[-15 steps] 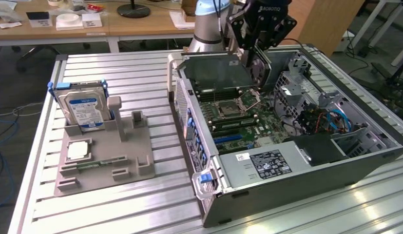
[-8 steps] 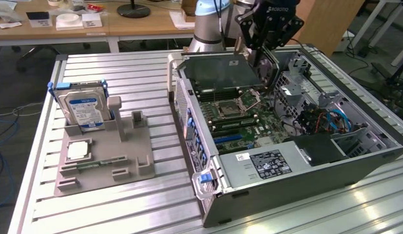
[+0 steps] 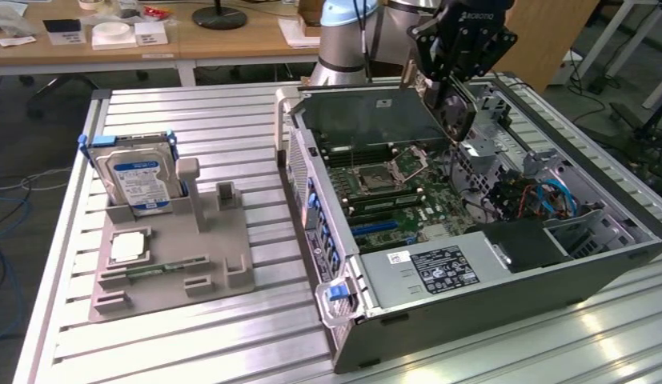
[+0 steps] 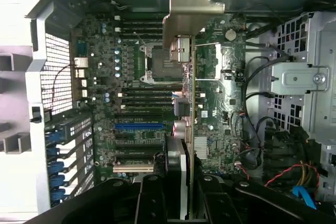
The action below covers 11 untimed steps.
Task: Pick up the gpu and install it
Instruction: 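Pick up the gpu and move the gpu toward the slot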
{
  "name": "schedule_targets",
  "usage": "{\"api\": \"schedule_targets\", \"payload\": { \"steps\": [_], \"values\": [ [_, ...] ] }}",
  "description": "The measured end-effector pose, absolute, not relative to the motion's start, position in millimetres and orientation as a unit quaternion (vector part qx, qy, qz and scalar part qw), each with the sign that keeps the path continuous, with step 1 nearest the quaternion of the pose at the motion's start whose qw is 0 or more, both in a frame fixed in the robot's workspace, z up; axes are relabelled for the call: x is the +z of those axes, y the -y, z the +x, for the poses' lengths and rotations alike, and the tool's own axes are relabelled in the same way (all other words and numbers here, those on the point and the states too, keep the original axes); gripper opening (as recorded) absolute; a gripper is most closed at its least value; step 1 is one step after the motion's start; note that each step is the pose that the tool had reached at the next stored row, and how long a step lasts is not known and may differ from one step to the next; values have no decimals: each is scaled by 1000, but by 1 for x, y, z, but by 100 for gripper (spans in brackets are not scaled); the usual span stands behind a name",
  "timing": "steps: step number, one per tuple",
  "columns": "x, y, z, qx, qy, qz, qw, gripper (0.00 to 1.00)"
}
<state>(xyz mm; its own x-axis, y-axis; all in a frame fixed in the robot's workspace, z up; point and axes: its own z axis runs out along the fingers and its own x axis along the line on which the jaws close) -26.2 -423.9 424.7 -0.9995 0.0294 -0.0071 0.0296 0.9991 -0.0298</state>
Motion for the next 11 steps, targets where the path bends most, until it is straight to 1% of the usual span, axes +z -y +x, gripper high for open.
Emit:
{"api": "schedule_targets", "payload": {
  "steps": [11],
  "values": [
    [425,424,-26,-15,-1000,15,3,28]
  ]
}}
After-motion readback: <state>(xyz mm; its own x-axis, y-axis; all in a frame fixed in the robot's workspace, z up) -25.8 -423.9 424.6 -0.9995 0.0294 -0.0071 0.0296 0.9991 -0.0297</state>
